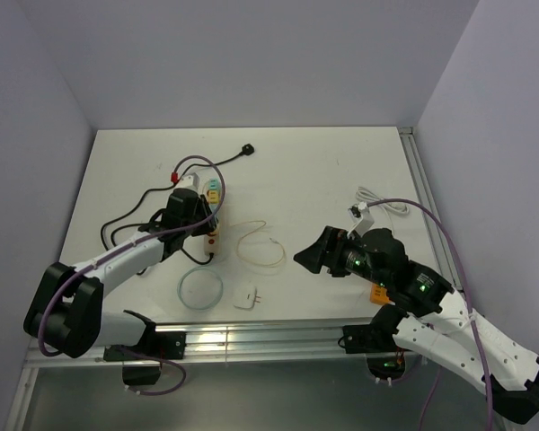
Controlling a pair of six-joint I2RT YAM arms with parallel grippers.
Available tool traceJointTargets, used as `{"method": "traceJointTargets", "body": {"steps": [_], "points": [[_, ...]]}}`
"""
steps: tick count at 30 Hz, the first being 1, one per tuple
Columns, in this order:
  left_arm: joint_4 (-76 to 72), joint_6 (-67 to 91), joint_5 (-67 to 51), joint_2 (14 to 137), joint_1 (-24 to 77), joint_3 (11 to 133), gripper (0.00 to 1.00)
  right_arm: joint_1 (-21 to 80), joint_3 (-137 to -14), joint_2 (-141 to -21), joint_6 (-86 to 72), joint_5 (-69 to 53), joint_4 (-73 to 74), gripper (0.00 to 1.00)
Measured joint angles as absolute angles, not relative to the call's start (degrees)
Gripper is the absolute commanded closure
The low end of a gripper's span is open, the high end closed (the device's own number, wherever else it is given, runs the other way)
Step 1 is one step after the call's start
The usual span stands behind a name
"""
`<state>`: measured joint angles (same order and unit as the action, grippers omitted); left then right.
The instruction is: Insert the plug
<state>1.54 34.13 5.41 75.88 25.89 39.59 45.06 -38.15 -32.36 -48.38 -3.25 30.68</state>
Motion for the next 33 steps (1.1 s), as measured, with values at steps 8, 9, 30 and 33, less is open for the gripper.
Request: {"method": "traceJointTargets", "body": {"steps": [8,9,30,33], "points": [[1.7,33.9,7.4,75.9,26.3,39.6,1.00,45.1,-37.3,-32.4,-48.4,-3.3,30.5,0.05],[1.7,33.9,7.5,75.9,26.3,39.6,1.00,45.1,-37.1,-32.4,-48.4,-3.3,30.5,0.05],[1.7,33.9,9.4,76.2,26.9,39.7,1.00,45.1,-36.9,-32.6,-48.4,-3.5,30.5,0.05],[1.6,33.9,10.1,75.9,26.9,39.4,1.00,45.1,-36.9,-33.0,-48.4,-3.7,30.5,0.05]]}}
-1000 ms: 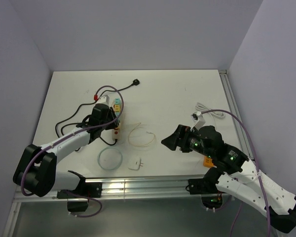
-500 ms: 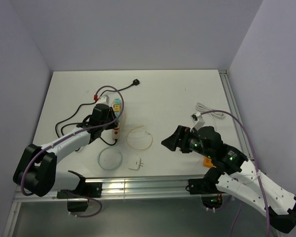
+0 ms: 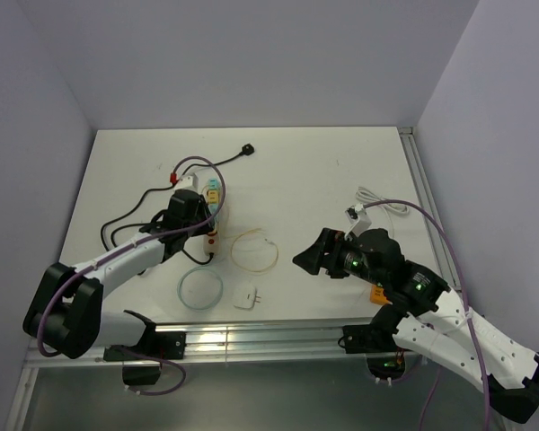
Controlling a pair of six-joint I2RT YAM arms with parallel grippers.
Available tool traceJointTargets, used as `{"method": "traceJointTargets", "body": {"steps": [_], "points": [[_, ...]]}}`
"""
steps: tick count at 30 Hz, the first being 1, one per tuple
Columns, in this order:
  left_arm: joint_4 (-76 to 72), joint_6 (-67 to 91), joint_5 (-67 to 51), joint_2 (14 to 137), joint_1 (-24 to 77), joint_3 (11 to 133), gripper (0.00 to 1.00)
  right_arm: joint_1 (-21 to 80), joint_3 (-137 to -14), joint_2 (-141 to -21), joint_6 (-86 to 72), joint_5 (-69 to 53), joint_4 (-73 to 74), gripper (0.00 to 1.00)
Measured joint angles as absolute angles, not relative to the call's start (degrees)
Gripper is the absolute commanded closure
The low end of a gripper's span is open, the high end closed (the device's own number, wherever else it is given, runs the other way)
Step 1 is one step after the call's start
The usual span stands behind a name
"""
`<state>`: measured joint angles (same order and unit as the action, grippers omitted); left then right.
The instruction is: Insert the plug
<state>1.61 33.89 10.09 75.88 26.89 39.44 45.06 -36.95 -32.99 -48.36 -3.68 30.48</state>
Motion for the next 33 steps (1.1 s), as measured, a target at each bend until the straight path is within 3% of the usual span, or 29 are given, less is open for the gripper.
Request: {"method": "traceJointTargets", "body": {"steps": [18,33], "points": [[-1.5,33.9,11.8,75.8,27.9,37.4,1.00,45.1,-36.9,-32.9,-48.4,-4.0,30.5,0.05],[3.8,38.7,25.4,80.6,35.7,42.1,1.00,45.1,-36.0,-32.4,-48.4,-4.3,30.3,0.05]]}}
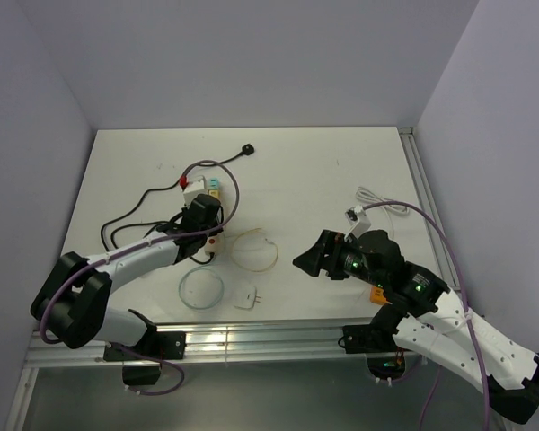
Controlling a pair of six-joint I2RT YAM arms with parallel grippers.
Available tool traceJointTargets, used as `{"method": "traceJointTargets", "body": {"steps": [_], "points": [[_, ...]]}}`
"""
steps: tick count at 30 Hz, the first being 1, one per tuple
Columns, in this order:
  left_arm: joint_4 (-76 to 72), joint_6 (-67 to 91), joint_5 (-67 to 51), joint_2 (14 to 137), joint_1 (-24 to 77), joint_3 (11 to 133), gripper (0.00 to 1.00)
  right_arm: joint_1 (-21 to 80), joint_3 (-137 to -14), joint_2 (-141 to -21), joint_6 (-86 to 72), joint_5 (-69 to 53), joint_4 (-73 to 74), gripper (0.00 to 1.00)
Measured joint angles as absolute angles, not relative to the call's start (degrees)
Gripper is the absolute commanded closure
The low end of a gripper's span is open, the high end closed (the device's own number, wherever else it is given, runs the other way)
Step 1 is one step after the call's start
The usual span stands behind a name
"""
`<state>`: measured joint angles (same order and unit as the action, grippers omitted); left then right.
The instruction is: Insert the plug
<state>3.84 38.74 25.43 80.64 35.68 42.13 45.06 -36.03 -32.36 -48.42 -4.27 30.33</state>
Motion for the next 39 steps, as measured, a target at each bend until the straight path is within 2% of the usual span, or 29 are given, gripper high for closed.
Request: {"method": "traceJointTargets", "body": {"steps": [10,25,35,39], "points": [[-3.3,44.9,30.1,78.8,36.9,36.5,1.00,45.1,-35.4,-30.9,-48.6,-4.5,30.5,0.05],[5.6,34.8,28.3,85.4,39.2,47.2,1.00,45.1,-35.2,-31.2,-48.8,-5.2,30.4,0.05],[-2.9,38.7,29.6,84.6,41.2,40.8,1.00,45.1,-35.1,-31.0,-48.8,-5.4,30.3,0.05],[-3.3,40.0,29.9,86.0,41.7,41.9,1.00,45.1,-35.1,-31.3,-48.8,-5.5,30.3,0.05]]}}
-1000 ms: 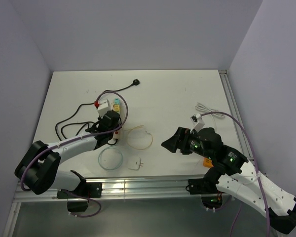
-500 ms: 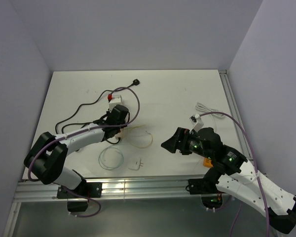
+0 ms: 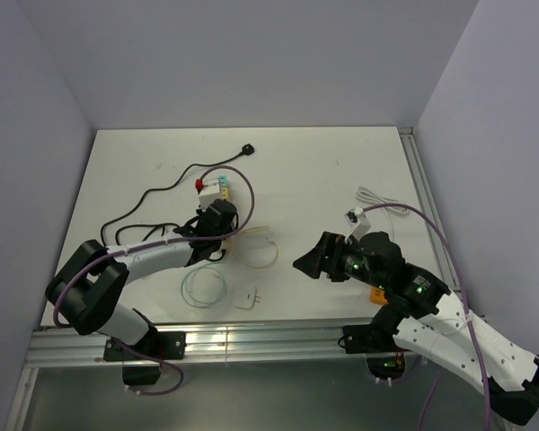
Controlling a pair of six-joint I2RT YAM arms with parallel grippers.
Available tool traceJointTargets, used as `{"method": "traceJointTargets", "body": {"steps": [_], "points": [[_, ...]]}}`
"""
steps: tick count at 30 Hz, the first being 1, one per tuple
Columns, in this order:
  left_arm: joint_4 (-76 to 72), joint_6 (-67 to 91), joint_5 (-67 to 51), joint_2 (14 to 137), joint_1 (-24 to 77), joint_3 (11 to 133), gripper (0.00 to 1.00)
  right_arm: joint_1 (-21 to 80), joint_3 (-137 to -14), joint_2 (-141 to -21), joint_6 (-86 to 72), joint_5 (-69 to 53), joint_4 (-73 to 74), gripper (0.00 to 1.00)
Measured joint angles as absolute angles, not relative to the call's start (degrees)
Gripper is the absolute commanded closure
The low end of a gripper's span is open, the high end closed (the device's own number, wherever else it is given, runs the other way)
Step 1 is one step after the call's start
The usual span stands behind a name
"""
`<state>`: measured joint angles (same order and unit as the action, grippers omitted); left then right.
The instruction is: Insert the plug
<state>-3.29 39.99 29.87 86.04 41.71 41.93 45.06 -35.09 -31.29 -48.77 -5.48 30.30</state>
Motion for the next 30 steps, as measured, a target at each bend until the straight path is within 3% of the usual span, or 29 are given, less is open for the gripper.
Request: {"method": "traceJointTargets", "body": {"steps": [14,21,25,30], "points": [[-23.5,47.4,35.7,87.5,43.5,31.5,1.00,45.1,-33.0,-29.5,-49.1,-5.4,30.5,0.05],[-23.3,48.4,36.1,87.3,43.7,31.6,0.97,45.1,-33.0,-30.7,-49.0,-5.5,30.1,0.05],[-18.6,48.9,35.9,86.0,43.7,33.6,0.65,45.1,-33.0,-30.9,-49.0,-5.4,30.1,0.05],[-8.6,50.7,32.1,83.6,44.4,34.7,0.46,45.1,-33.0,-30.9,-49.0,-5.3,30.1,0.05]]}}
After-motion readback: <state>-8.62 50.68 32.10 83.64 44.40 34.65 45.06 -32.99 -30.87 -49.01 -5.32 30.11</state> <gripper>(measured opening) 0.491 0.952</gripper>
